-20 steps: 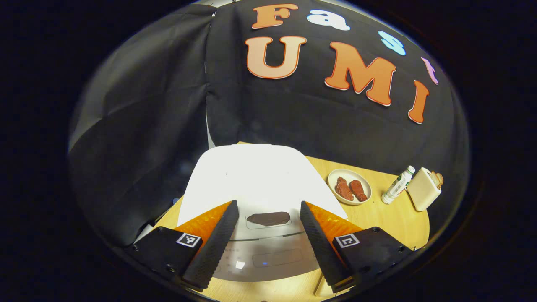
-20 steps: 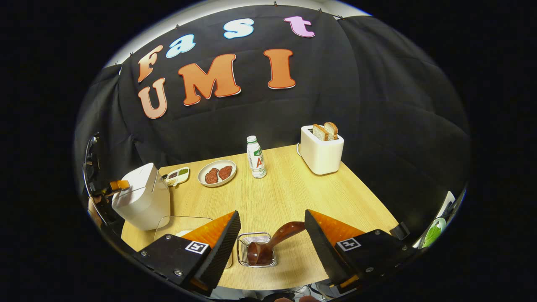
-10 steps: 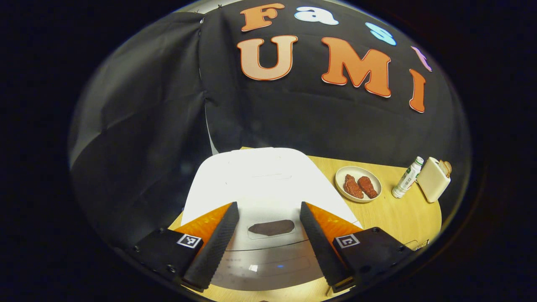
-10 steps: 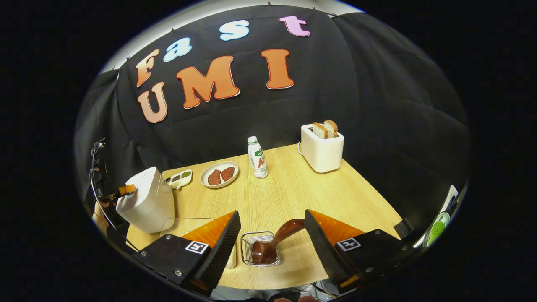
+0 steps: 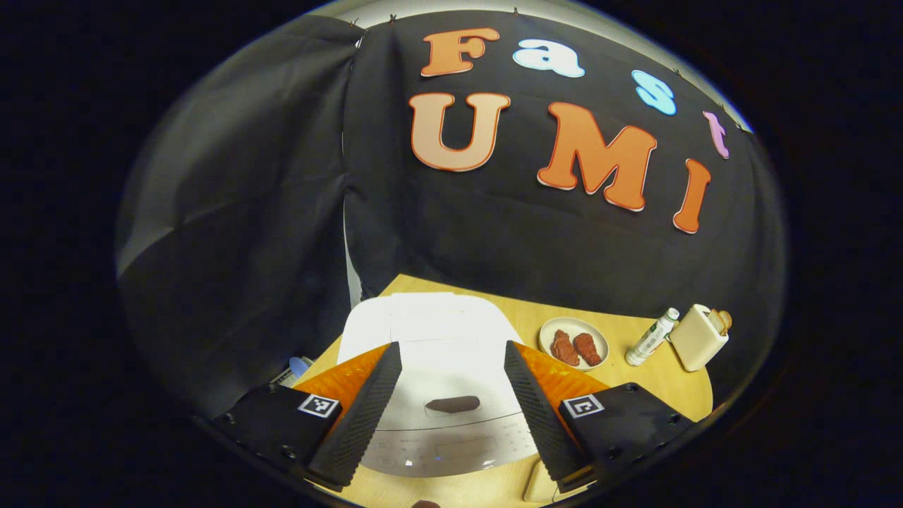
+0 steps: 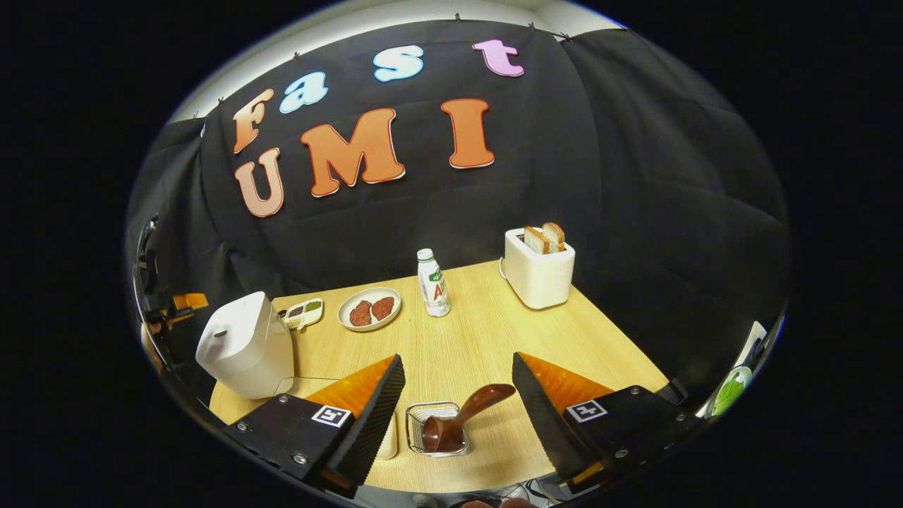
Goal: Close the left gripper, press the button to open the rice cooker; take a wooden spoon from the chopstick holder with the right hand, scoop a spoonful of rice and pour it into the rice cooker, then put the wooden spoon back into the chopstick holder.
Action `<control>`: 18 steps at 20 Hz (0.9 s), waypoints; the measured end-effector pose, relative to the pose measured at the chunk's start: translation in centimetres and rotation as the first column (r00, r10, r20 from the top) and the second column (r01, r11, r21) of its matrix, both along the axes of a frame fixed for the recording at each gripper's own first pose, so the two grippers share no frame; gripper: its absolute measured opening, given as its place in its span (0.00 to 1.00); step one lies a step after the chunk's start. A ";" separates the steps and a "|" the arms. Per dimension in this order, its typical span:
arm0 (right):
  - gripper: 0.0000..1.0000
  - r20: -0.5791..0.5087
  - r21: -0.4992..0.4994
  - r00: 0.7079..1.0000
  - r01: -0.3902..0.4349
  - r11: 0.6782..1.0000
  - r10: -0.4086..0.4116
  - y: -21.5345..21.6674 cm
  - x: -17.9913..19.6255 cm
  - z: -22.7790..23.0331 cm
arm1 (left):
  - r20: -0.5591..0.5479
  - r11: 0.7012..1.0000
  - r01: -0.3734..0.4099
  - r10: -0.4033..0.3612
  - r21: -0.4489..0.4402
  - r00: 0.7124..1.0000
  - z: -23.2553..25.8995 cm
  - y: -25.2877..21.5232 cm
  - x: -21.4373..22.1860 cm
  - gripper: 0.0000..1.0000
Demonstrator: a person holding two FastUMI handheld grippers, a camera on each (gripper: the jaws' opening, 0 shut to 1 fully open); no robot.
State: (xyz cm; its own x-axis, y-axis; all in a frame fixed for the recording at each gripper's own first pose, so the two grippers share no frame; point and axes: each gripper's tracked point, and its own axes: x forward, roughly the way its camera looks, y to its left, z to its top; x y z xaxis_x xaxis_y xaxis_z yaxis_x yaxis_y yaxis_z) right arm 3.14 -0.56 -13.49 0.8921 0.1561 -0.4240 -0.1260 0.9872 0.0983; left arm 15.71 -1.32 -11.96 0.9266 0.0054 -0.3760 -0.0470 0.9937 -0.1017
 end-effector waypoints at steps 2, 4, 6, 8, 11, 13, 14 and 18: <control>0.95 0.048 -0.020 0.999 -0.005 1.000 0.006 0.0 0.6 2.0 | 0.070 1.000 0.018 -0.020 0.019 0.997 4.3 0.1 -1.0 1.00; 0.95 0.108 -0.043 0.994 0.001 0.999 0.004 -0.2 1.2 4.6 | 0.141 0.998 0.026 -0.033 0.055 0.989 8.4 0.1 -2.4 0.99; 0.95 0.169 -0.052 0.986 0.008 0.999 0.000 -0.4 1.5 7.7 | 0.205 0.998 0.032 -0.044 0.063 0.978 12.6 -0.2 -4.2 0.99; 0.95 0.219 -0.068 0.976 0.024 0.997 -0.009 -0.9 1.4 10.3 | 0.239 0.997 0.054 -0.067 0.059 0.969 15.3 -0.8 -6.2 1.00; 0.95 0.284 -0.052 0.958 0.043 0.998 -0.027 -1.5 0.8 13.9 | 0.282 0.993 0.071 -0.096 0.095 0.955 18.1 -0.8 -8.8 1.00; 0.95 0.315 -0.040 0.948 0.055 0.998 -0.039 -2.0 0.2 15.5 | 0.310 0.992 0.082 -0.109 0.101 0.945 19.4 -1.0 -9.9 1.00; 0.95 0.330 -0.045 0.943 0.067 0.997 -0.048 -2.4 0.0 16.0 | 0.321 0.992 0.080 -0.106 0.093 0.941 19.6 -0.9 -10.4 0.99; 0.95 0.347 -0.043 0.933 0.117 0.992 -0.095 -4.0 -1.0 16.7 | 0.353 0.992 0.094 -0.118 0.084 0.928 20.4 -0.8 -11.3 0.99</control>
